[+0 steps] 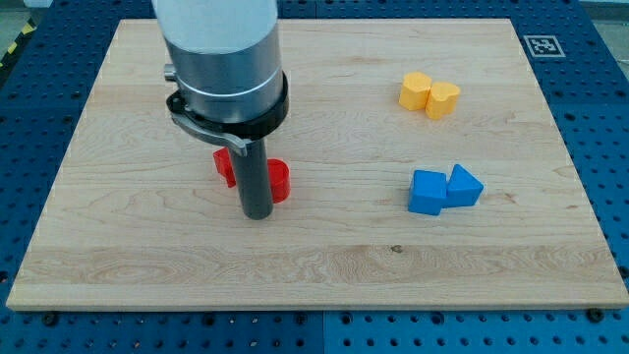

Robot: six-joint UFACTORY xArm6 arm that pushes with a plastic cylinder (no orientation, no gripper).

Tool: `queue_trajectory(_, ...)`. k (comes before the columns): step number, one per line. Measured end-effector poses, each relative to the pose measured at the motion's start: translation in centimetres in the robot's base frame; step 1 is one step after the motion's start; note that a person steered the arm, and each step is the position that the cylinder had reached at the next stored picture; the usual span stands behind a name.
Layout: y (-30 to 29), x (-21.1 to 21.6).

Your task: Move the red circle right to the red star

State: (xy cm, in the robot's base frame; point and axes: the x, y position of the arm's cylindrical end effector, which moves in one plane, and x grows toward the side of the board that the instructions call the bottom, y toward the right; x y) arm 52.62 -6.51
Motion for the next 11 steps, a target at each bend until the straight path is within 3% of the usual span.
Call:
queue_trajectory(4, -2.5, -1.7)
queue_trajectory(8, 4.9, -1.7)
queue_trajectory(11, 2.3, -3.6)
